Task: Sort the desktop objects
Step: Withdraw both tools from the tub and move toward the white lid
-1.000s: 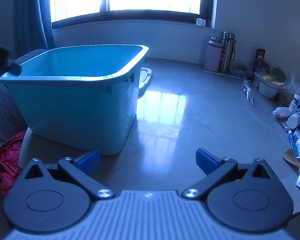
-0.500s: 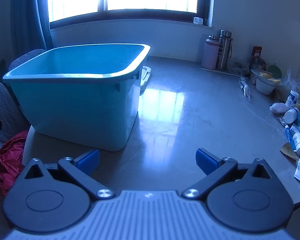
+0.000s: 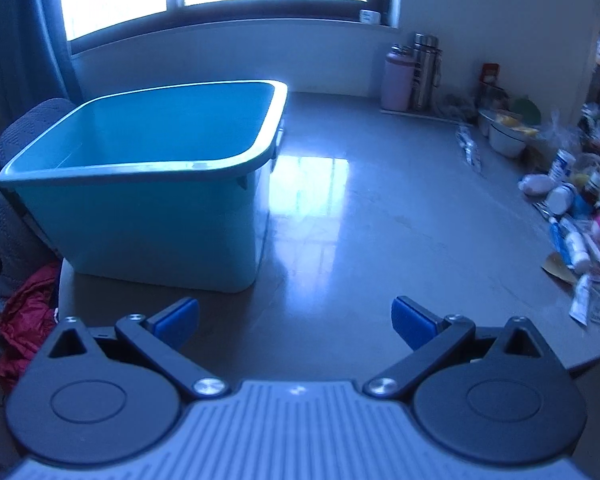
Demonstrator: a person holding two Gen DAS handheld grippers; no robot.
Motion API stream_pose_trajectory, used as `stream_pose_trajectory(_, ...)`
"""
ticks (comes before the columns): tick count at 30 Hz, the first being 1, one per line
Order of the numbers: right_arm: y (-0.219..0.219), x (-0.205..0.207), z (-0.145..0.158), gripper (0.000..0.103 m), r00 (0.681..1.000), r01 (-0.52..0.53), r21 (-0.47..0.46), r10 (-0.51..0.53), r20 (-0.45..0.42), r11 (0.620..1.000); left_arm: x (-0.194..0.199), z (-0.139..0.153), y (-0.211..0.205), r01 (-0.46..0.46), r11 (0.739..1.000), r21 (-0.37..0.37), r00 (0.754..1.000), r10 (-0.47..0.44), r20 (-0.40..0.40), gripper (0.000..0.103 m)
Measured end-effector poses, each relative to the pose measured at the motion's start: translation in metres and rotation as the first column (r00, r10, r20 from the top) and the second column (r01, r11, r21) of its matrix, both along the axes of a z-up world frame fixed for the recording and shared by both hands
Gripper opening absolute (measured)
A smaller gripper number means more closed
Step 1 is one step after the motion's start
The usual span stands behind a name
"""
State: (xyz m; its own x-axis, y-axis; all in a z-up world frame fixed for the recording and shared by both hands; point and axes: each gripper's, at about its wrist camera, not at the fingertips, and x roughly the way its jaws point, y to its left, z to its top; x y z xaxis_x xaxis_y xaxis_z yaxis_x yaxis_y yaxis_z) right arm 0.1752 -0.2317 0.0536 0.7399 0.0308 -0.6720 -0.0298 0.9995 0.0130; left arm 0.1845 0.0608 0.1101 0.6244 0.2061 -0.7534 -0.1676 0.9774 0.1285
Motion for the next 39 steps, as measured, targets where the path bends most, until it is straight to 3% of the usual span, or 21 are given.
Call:
stream_pose_trajectory(12,0.019,0.0,0.038,0.103,0.998,0.036,-0.02,-0.038,-0.059,0.999,0.016,0.035,0.017,0.11,0.994,-0.013,0.994,-0.11,-0.015,0.089)
stream_pose_trajectory(19,0.028,0.012,0.066,0.103,0.996,0.056,0.012,-0.055,-0.074,0.998,0.034,0.056,0.04,0.144,0.989,-0.038,0.989,-0.145,-0.024,0.089)
stream_pose_trajectory(30,0.041,0.042,0.102,0.103,0.999,0.025,-0.018,-0.025,-0.03,1.0,0.064,0.1,0.069,0.121,0.993,-0.003,0.992,-0.121,0.045,0.089)
stream_pose_trajectory(39,0.051,0.081,0.116,0.103,1.0,-0.028,-0.007,0.028,-0.012,1.0,0.093,0.13,0.058,0.107,0.994,0.02,0.989,-0.109,0.103,0.089)
